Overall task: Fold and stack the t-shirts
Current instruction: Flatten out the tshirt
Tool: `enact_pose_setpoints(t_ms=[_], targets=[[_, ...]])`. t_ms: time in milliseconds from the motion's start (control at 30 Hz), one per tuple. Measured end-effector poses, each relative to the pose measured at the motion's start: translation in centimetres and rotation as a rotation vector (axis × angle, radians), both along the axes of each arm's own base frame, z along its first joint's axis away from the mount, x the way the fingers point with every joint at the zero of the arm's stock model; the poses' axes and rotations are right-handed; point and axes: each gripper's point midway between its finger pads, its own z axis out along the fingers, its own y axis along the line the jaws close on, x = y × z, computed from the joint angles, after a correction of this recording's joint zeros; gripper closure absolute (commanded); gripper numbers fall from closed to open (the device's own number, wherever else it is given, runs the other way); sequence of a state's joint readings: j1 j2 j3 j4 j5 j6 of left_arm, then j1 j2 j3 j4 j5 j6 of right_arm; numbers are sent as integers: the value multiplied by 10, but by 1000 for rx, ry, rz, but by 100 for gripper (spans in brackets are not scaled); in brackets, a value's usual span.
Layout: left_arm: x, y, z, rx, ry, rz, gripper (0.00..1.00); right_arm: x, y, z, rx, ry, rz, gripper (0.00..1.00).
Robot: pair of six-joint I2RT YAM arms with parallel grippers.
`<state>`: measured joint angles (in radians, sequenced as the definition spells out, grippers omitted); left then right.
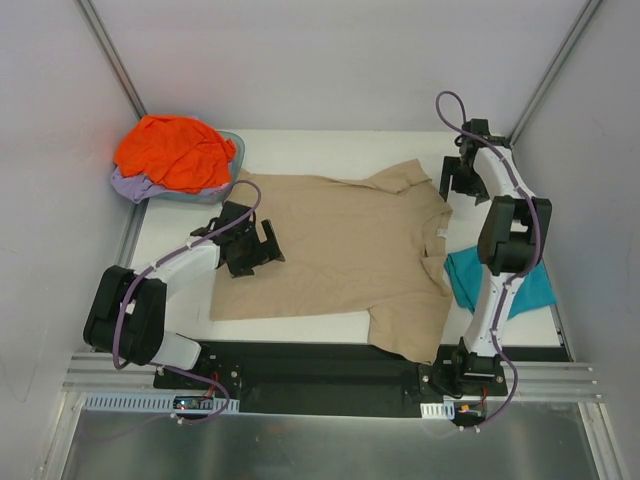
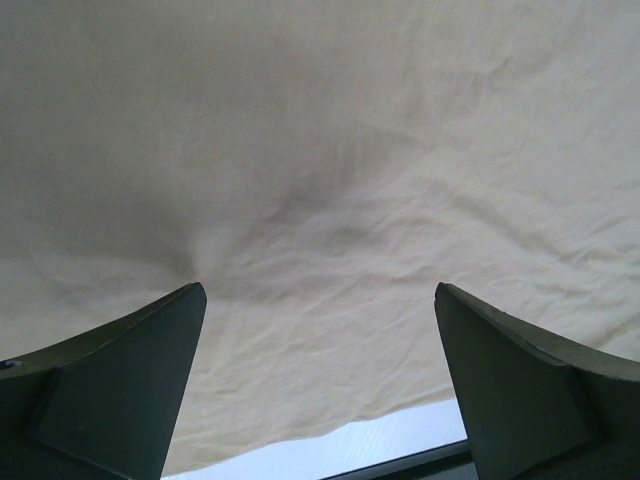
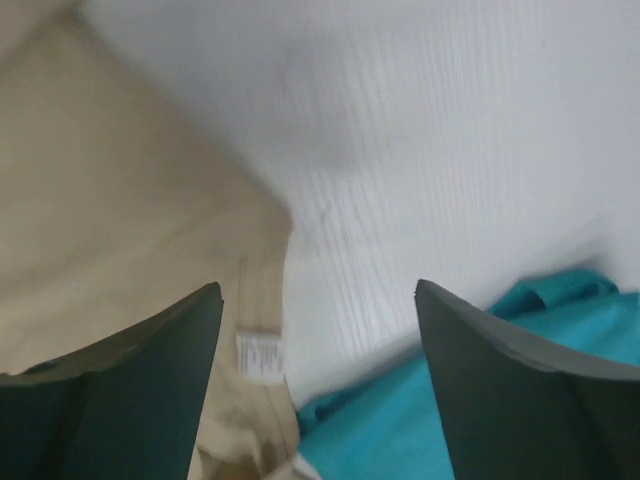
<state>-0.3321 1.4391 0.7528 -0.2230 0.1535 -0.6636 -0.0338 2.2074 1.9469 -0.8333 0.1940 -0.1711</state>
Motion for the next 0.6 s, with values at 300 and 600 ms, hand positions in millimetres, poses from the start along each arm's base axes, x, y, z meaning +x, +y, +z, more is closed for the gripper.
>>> enact_pose_setpoints(t_ms=[300,600], targets=[[-3,2,22,-16,-65,5,1,-125,121,64,195,-125,194,3],[-27,18,-8,2,22,105,1,-240,201,-18,302,120,310,3]])
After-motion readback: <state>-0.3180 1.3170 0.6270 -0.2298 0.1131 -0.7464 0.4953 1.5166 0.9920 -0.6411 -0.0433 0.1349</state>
